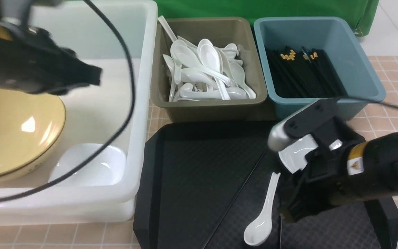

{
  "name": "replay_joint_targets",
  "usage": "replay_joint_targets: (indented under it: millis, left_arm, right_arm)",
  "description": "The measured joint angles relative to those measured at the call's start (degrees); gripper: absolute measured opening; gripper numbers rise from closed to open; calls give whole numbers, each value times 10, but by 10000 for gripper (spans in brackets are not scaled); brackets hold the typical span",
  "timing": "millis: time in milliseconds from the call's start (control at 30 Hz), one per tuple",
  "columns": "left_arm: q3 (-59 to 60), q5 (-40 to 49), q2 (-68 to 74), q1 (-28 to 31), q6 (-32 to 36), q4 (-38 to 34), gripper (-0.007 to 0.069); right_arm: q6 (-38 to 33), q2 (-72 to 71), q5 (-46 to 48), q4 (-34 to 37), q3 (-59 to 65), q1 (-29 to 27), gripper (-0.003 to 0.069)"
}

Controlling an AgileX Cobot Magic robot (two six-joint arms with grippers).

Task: On brown table put chopsticks spoon bowls plates into blue grey white boxes.
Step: 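Reach down and grasp the white spoon resting in the bowl with the right gripper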

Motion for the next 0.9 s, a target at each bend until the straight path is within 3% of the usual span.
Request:
replay_joint_targets:
  millis: [200,367,567,767,900]
  left_arm:
    - [111,-6,-210,0,39,9,4]
    - [229,-32,-355,0,8,80,4]
    - [330,-45,-433,0,-66,148,4]
    - [371,-67,-438,0,-82,157,4]
    - [378,-103,-438,0,-86,157,4]
  right_arm:
    - [13,98,-76,34,0,0,388]
    - [16,155,-134,37,0,0,390]
    - [23,192,-176,41,-5,0,289]
    - [13,187,-180,46,-7,0,64]
    - [2,156,-151,44,-11,0,59]
